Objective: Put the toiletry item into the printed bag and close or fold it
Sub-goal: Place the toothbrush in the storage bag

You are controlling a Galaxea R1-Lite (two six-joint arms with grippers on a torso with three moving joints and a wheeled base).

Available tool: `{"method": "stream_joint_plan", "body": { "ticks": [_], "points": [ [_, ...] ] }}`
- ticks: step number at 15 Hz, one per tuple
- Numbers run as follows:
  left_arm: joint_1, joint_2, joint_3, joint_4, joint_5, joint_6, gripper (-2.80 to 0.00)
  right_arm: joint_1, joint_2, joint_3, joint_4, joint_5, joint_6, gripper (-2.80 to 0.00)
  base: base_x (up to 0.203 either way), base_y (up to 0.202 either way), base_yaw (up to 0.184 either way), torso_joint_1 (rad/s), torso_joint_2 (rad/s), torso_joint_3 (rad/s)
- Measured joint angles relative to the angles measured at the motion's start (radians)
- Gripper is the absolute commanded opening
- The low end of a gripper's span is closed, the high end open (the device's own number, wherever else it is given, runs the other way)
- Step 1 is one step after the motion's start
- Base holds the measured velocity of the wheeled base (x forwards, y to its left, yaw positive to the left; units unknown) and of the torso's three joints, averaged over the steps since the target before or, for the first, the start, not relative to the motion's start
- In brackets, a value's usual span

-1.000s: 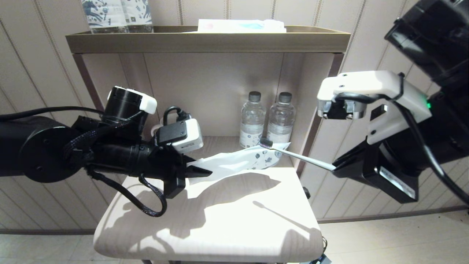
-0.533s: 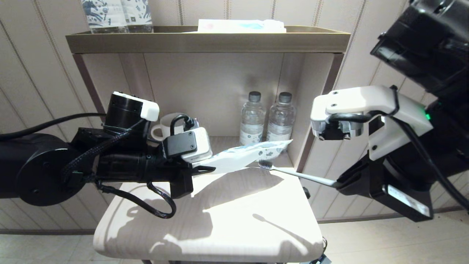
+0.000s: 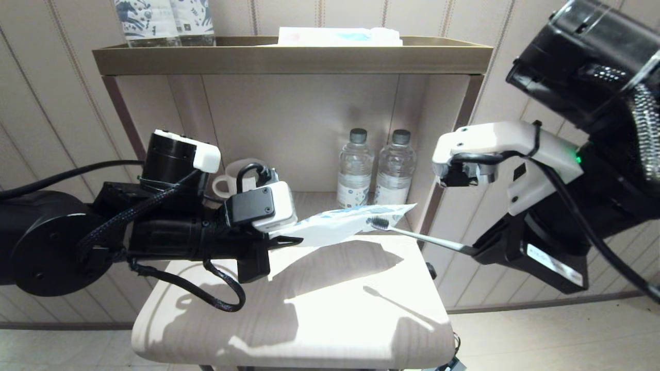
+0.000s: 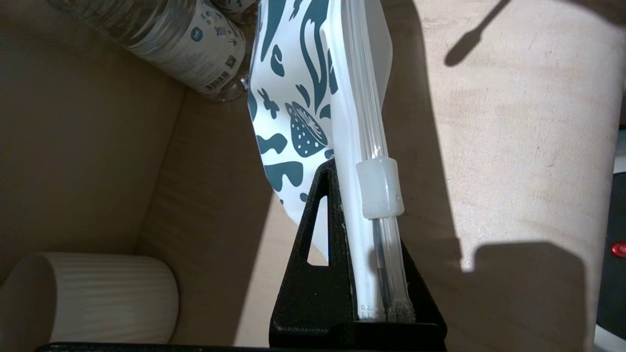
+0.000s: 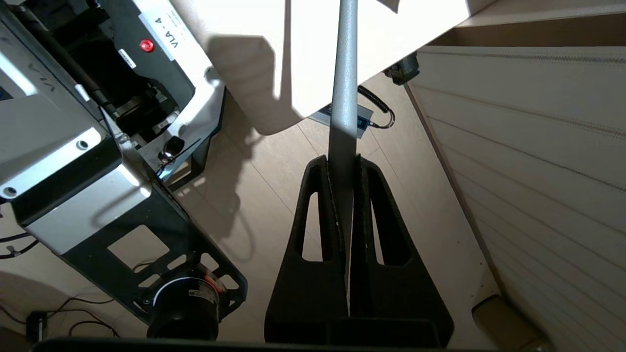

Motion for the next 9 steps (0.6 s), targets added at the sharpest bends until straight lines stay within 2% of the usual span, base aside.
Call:
{"method": "stream_joint_plan", "body": {
  "ticks": [9],
  "points": [
    [-0.003, 0.003, 0.001, -0.002, -0.002, -0.001, -2.8, -0.037, 0.007, -0.005, -0.016, 0.0, -0.003, -2.8, 0.0, 0.0, 0.0, 0.0, 0.0, 0.0]
  ]
}}
